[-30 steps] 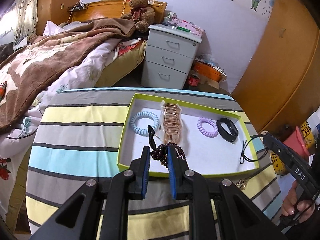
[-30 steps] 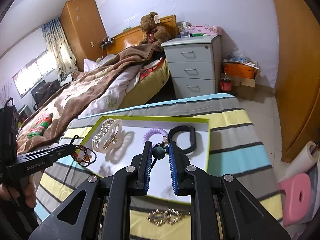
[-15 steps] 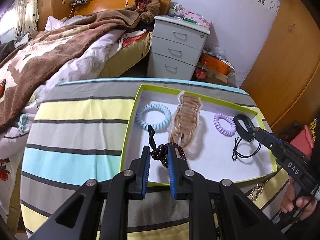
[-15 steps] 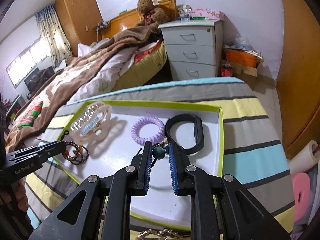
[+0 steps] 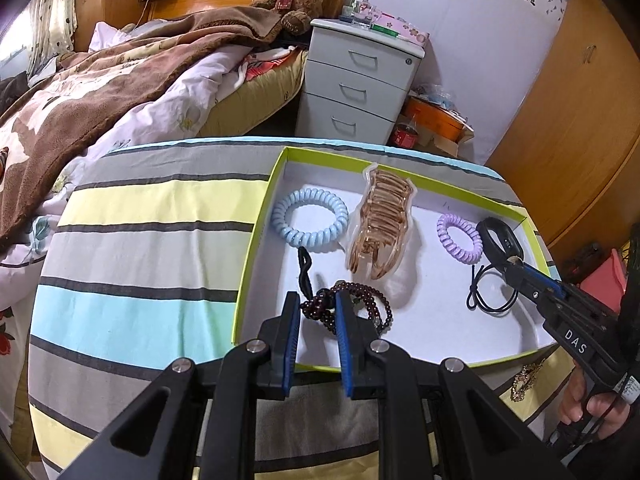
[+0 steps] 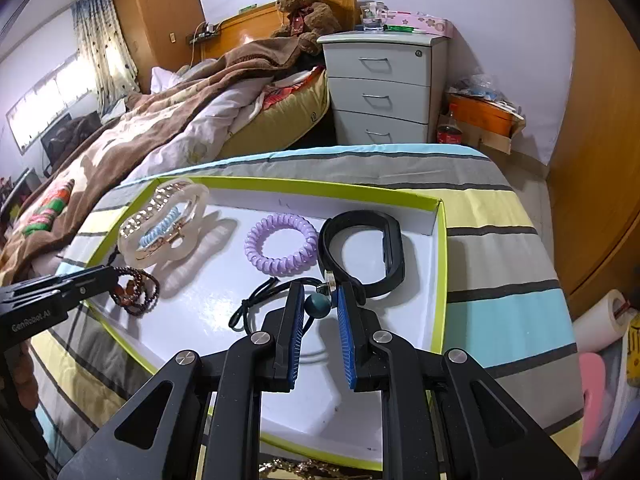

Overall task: Organize jewelry
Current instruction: 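Carry the beaded bracelet and black hair tie over the green box, then lower both items into the green box and open both grippers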

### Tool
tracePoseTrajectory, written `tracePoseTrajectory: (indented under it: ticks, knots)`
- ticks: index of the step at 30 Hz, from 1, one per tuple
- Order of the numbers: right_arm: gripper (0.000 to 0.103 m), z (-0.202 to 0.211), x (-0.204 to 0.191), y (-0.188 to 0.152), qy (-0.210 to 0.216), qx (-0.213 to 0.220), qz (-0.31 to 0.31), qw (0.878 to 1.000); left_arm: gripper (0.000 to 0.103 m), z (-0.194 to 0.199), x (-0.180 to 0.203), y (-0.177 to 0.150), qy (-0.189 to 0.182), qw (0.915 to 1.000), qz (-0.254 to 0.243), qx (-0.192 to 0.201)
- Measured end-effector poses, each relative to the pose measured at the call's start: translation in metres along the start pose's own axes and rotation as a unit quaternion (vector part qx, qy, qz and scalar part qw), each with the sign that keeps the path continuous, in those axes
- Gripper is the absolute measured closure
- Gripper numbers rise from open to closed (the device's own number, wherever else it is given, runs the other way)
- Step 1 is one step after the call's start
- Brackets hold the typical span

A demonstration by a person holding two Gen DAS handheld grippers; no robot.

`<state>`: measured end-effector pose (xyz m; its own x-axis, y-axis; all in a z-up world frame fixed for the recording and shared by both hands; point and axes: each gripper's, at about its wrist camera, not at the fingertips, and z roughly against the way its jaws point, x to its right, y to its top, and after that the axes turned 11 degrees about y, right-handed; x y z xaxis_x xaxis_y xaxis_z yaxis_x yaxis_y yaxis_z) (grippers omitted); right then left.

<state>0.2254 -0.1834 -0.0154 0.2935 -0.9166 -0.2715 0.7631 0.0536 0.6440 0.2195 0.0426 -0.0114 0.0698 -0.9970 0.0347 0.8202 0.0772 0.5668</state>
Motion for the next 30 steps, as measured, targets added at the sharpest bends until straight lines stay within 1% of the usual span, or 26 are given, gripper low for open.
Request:
tracePoseTrajectory:
  ticks: [8,10,12,15,17,18,20,21,22,23,27,29,30]
  knots:
    - [0.085,0.0,0.0,-0.002,-0.014,-0.004,0.006,1.0,0.083,-0.004,0.001,0.001,0.006,1.0,-0.004,0.001]
    - [0.085,0.001,0.001,-0.002,-0.016,-0.004,0.005,1.0,0.081,-0.003,0.001,0.0,0.008,1.0,-0.006,0.003]
    - [0.085,0.001,0.0,-0.003,-0.019,-0.005,0.006,1.0,0.077,-0.002,0.002,0.0,0.006,1.0,-0.007,0.003]
    - [0.083,0.001,0.0,-0.003,-0.018,-0.004,0.006,1.0,0.075,0.0,0.003,-0.001,0.007,0.9999,-0.009,0.004]
    - [0.081,0.001,0.0,-0.003,-0.019,-0.005,0.006,1.0,0.072,-0.001,0.003,-0.001,0.004,1.0,-0.008,0.004]
    - [0.08,0.001,0.0,-0.003,-0.018,-0.004,0.006,1.0,0.071,0.0,0.003,-0.001,0.003,0.9999,-0.009,0.004]
    - [0.074,0.002,0.0,-0.003,-0.019,-0.002,0.007,1.0,0.069,0.0,0.003,-0.001,0.005,0.9999,-0.012,0.005]
    - [0.068,0.003,0.0,-0.003,-0.02,-0.001,0.006,1.0,0.068,0.001,0.004,-0.001,0.005,0.9999,-0.012,0.005]
    - [0.067,0.004,0.0,-0.003,-0.02,0.001,0.006,1.0,0.067,0.001,0.004,-0.001,0.005,0.9999,-0.012,0.005]
    - [0.066,0.005,0.0,-0.002,-0.019,0.002,0.005,1.0,0.065,0.001,0.004,-0.001,0.006,0.9999,-0.012,0.005]
    - [0.066,0.008,-0.001,-0.001,-0.021,0.006,0.005,1.0,0.06,0.006,0.005,-0.002,0.004,0.9998,-0.015,0.009]
    - [0.064,0.01,-0.002,-0.001,-0.019,0.008,0.005,1.0,0.06,0.007,0.005,-0.002,0.004,0.9999,-0.014,0.008]
    - [0.06,0.011,-0.003,-0.001,-0.019,0.008,0.005,1.0,0.06,0.008,0.005,-0.003,0.004,0.9999,-0.014,0.009]
